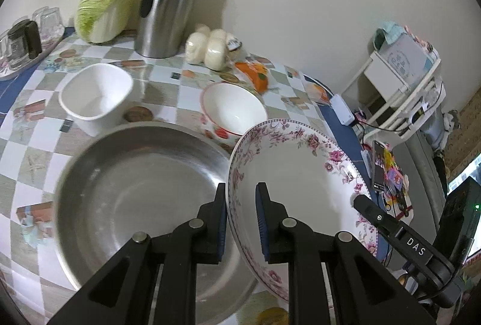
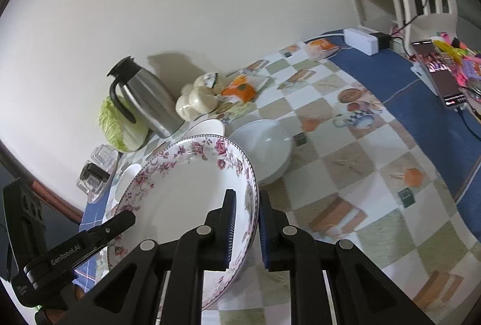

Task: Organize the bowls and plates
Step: 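Lift the floral plate with the right gripper and carry it over the basin, then lower the floral plate into the basin and open the right gripper, then move the right gripper toward the red-rimmed floral bowl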

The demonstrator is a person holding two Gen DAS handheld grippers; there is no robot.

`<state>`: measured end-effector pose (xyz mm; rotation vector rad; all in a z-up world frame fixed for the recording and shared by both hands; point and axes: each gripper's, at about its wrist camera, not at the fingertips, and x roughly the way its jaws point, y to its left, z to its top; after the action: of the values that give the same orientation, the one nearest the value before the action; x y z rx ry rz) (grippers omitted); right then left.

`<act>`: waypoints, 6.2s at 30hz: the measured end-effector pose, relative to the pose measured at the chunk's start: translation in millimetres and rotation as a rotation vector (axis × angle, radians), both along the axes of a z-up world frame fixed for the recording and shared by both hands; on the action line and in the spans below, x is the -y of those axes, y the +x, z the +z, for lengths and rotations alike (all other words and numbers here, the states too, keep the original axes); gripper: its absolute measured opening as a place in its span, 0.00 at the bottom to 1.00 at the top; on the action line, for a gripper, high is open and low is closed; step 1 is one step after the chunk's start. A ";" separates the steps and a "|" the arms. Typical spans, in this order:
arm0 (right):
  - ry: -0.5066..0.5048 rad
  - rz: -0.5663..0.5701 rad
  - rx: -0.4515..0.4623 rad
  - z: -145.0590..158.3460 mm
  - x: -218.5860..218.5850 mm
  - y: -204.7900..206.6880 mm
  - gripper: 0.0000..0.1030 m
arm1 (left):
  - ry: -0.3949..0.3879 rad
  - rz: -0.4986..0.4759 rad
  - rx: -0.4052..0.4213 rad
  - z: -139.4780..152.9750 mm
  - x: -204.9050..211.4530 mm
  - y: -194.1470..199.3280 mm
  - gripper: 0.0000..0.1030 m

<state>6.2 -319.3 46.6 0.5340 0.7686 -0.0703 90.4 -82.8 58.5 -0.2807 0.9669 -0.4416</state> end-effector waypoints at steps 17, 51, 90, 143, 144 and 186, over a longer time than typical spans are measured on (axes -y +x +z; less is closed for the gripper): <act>-0.006 0.137 0.006 -2.0 -87.2 34.0 0.15 | -0.029 0.137 0.003 -8.0 -95.2 9.5 0.18; 0.004 0.169 -0.174 -66.8 -103.0 67.1 0.15 | 0.075 0.165 -0.165 -72.5 -106.4 28.3 0.18; -0.092 0.183 -0.170 -52.6 -99.3 63.0 0.18 | 0.210 0.142 -0.140 -65.0 -78.7 22.5 0.43; -0.226 0.149 0.010 -12.2 -94.2 42.5 1.00 | 0.316 0.376 0.187 -12.6 -85.7 0.5 0.99; -0.219 0.144 0.003 -10.9 -90.8 43.0 1.00 | 0.319 0.370 0.189 -11.5 -84.2 1.4 0.99; -0.198 0.033 -0.026 103.3 -16.2 58.1 1.00 | 0.210 0.149 -0.046 38.7 -21.2 80.6 0.99</act>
<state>64.2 -303.1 149.8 0.3329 0.7857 -0.1219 171.0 -61.5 97.2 -0.1721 1.0210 -0.1960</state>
